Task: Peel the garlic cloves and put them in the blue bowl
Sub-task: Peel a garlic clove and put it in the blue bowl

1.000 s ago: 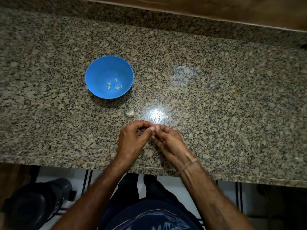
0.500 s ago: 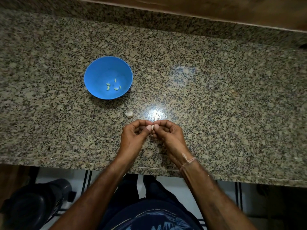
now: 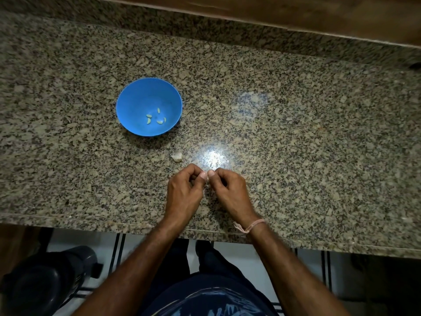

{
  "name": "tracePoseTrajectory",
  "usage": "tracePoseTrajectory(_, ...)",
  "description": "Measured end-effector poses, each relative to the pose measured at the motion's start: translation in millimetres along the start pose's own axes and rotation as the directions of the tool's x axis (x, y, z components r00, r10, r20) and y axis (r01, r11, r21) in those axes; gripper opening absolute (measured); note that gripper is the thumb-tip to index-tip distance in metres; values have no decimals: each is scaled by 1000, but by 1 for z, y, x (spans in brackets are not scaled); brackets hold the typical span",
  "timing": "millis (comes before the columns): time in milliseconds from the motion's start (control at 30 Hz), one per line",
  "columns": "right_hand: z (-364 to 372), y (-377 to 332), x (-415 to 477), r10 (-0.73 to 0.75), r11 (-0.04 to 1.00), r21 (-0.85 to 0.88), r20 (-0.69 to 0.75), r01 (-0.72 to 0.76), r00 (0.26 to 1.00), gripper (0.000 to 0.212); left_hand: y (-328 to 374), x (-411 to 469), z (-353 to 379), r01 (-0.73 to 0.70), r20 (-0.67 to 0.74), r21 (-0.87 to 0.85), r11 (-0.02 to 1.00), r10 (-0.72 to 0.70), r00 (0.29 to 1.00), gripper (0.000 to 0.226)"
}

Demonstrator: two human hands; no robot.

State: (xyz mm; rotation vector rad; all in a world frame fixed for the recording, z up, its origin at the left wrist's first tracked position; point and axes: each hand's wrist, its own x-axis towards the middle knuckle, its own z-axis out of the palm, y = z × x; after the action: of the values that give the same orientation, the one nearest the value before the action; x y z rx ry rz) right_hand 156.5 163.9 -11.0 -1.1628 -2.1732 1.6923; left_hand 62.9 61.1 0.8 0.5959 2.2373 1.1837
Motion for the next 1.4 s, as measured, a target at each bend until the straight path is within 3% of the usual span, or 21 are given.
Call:
tracePoseTrajectory(67,1,0,-1,61,991,117,52,-67,997,34,1,0,1,-28,30,5,1000,28,999,20)
tracePoseTrajectory(133,2,-1,0,29,995,99,52,-34,998,31,0,-2,3,-31,83,23,999,29,996,23)
tracePoseTrajectory(333,7,-3,-1,-188,974,-141,-46,180,981,30,-4,0,0,300,320,-311,902,-198,926,27)
tracePoseTrajectory(400,8,-3,-1,-44,999,-27,-33,43,998,31,-6,-1,1,95,216,-146,985,-62,974,24)
tracePoseTrajectory(467,8,-8,-2,223,945,224,100,-241,970,30,-8,-2,1,-156,127,74,985,146,981,22)
tracePoseTrajectory(500,7,-10,-2,279,910,275,145,-310,949,30,-8,-2,2,-197,118,114,974,184,976,23)
tracePoseTrajectory(533,8,-10,-3,264,924,251,129,-289,956,29,-9,0,2,-164,136,94,982,151,979,24)
tracePoseTrajectory(600,11,-8,-5,15,1000,17,-21,-14,1000,28,-7,4,-2,117,252,-119,986,-84,964,26)
tracePoseTrajectory(667,14,-4,-5,-224,954,-223,-96,198,970,29,-4,8,-6,475,454,-313,823,-309,836,26)
tracePoseTrajectory(700,15,-6,-5,-266,933,-277,-98,230,959,29,-2,8,-7,514,480,-326,793,-330,813,26)
tracePoseTrajectory(733,15,-5,-3,-240,938,-280,-89,207,967,30,-1,6,-6,430,426,-290,855,-287,858,26)
tracePoseTrajectory(800,13,-7,2,5,995,-95,-52,-10,999,32,-7,1,-3,42,187,-47,998,-32,982,23)
tracePoseTrajectory(867,14,-8,4,273,947,158,55,-279,960,32,-11,-3,0,-147,92,130,981,136,986,22)
tracePoseTrajectory(933,19,-8,-1,206,972,108,26,-207,978,30,-12,0,1,79,156,-58,995,-69,985,27)
tracePoseTrajectory(1000,22,-5,-7,-65,986,-159,-77,52,995,30,-8,4,-2,518,395,-381,766,-371,840,35)
tracePoseTrajectory(1033,24,-3,-8,-163,959,-251,-99,134,982,30,-6,5,-4,628,475,-435,646,-428,769,36)
tracePoseTrajectory(1067,25,-3,-7,-209,943,-286,-111,170,972,31,-5,5,-7,629,480,-419,655,-428,765,37)
tracePoseTrajectory(1167,25,-8,0,-48,994,-106,-118,36,992,36,-12,0,-10,194,202,-117,974,-167,965,31)
tracePoseTrajectory(1233,23,-15,3,105,994,-17,-76,-106,992,37,-17,1,-14,-11,99,4,1000,11,995,23)
tracePoseTrajectory(1300,22,-15,2,215,976,34,-29,-214,976,36,-19,3,-17,-58,78,-32,998,61,995,17)
tracePoseTrajectory(1400,25,-20,-5,398,858,309,102,-409,912,32,-17,3,-23,-109,84,-17,994,110,990,15)
